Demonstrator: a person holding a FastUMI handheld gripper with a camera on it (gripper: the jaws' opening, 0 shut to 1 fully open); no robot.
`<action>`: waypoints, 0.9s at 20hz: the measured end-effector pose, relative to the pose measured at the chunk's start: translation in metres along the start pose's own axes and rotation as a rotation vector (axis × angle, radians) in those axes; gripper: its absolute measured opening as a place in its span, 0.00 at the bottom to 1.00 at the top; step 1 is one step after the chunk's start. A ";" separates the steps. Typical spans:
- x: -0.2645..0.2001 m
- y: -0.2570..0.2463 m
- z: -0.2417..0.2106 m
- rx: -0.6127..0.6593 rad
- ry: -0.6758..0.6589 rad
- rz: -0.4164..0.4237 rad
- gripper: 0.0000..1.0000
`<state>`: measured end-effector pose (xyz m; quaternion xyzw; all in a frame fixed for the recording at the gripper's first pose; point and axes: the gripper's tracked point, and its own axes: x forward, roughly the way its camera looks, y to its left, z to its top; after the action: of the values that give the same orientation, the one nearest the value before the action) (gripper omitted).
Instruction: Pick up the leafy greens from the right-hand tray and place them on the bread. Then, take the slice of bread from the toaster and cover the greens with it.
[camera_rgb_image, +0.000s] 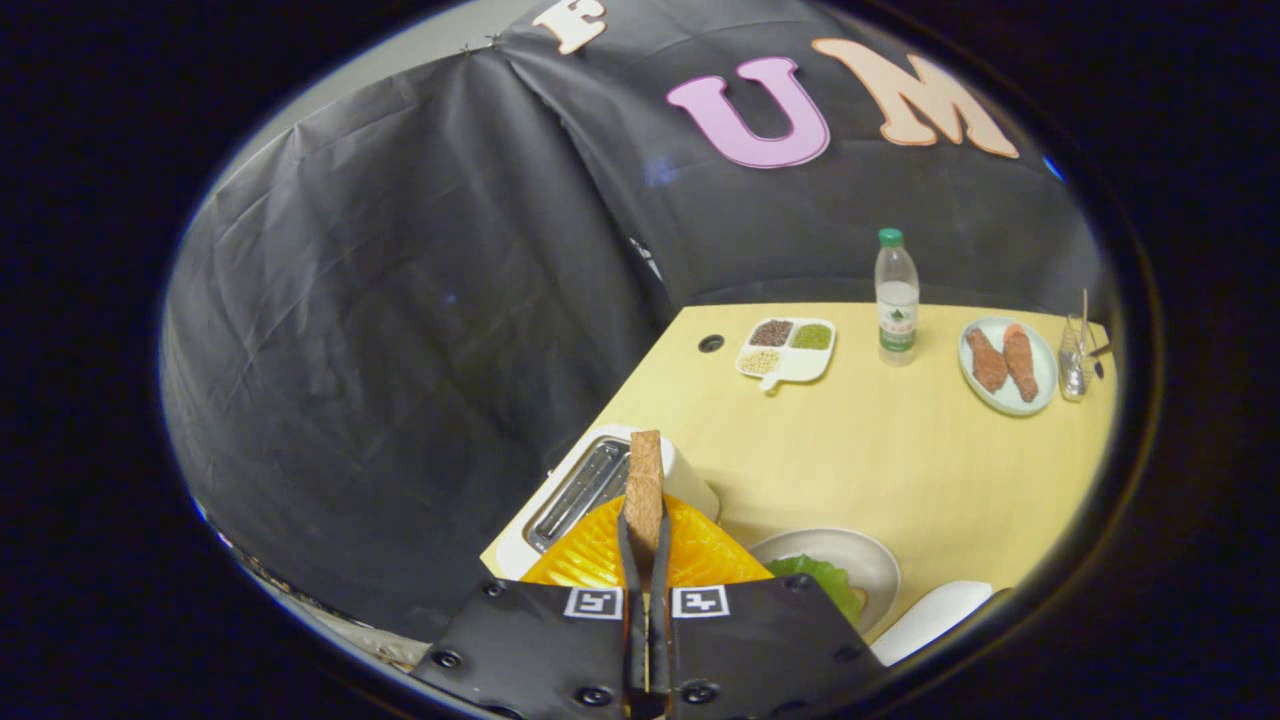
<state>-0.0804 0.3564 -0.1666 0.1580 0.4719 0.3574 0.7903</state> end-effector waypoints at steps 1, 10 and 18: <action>-0.002 -0.009 -0.004 0.011 0.001 -0.009 0.04; -0.007 -0.052 -0.050 0.077 0.011 -0.047 0.04; -0.010 -0.079 -0.090 0.202 0.013 -0.047 0.04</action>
<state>-0.1280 0.2868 -0.2524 0.2232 0.5143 0.2905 0.7754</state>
